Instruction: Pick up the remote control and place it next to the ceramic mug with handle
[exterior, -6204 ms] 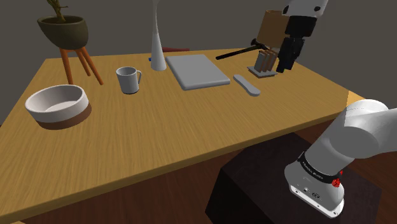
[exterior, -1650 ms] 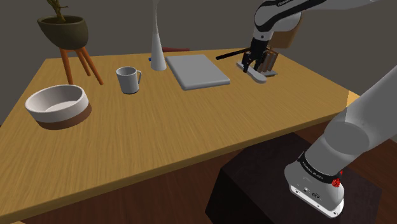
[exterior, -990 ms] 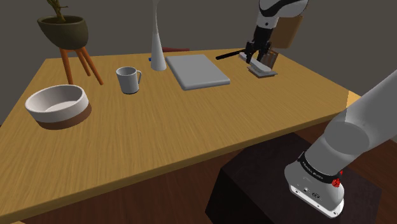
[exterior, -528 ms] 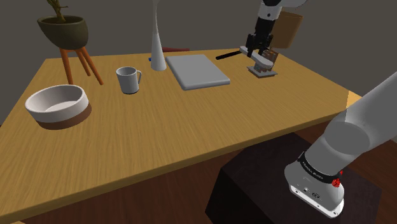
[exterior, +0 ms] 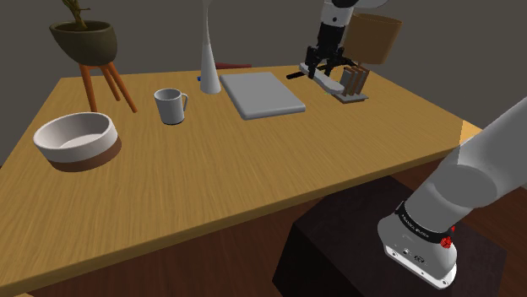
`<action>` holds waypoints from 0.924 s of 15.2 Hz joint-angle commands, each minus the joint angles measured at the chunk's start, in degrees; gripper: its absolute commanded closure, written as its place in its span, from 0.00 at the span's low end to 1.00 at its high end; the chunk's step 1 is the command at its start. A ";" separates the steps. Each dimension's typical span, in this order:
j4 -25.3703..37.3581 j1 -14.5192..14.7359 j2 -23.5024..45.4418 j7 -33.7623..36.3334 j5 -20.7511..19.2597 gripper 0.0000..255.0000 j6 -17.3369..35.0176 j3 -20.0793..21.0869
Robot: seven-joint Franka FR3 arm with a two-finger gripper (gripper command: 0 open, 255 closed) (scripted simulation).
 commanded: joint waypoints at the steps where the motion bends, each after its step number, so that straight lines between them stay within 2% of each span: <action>1: 0.15 1.19 0.05 2.77 0.30 1.00 -0.04 1.61; 8: 3.21 5.42 2.81 12.33 1.08 1.00 -0.14 7.23; 14: 8.40 9.07 7.32 20.53 0.86 1.00 -0.65 11.67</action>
